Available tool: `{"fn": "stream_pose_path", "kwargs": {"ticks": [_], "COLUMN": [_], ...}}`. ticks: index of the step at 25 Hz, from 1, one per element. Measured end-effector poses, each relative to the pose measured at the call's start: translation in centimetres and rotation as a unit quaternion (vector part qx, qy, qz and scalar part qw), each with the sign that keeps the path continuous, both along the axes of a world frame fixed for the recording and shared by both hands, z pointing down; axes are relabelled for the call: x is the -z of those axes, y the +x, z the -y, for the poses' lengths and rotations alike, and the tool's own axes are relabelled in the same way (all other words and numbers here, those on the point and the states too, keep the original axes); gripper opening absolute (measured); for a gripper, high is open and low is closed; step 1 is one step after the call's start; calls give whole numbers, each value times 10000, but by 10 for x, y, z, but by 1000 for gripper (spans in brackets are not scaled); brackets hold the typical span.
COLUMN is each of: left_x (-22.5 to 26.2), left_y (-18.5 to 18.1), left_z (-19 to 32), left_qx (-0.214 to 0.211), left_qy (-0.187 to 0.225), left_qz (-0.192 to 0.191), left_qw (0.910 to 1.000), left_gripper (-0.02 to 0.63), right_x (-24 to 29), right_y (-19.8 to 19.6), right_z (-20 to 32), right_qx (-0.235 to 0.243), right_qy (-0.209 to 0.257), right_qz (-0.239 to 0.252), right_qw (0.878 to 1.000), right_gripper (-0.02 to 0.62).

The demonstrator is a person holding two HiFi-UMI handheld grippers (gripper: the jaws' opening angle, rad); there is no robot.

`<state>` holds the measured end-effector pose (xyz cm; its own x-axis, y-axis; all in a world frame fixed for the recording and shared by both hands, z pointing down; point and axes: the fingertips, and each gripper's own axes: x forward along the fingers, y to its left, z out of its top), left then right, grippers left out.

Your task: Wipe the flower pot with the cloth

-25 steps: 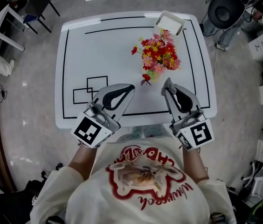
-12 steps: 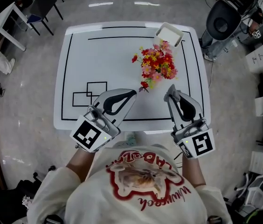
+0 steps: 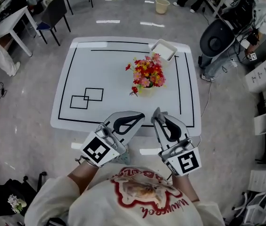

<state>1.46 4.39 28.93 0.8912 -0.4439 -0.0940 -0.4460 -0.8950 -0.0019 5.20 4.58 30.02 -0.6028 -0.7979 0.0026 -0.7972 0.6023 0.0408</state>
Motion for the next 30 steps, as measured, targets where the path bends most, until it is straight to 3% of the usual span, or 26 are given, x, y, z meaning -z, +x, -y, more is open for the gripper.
{"fn": "stream_pose_path", "kwargs": {"ticks": [6,13,19,25,30], "left_x": [3,-1,-14,21,13], "left_y": [34,55,45,49,38], "left_z": [-67,-176,-245,-282,-306], "left_qx": [160,614,1090,1198,1213], "left_qy": [-50,150,-157,94,118], "left_qz": [-79,-135,-61,5,50], "left_qw": [9998,9979,9939,9928,9925], "left_gripper": [3,3,3,3,3], "right_x": [-1,0,1,21,12], "right_y": [28,54,57,53,39], "right_z": [-66,-174,-240,-274,-302], "right_qx": [32,372,627,936,1049], "right_qy": [-43,266,235,224,140], "right_qz": [90,-47,-2,128,112], "right_qw": [9999,9989,9978,9953,9943], "right_gripper": [50,49,51,51,51]}}
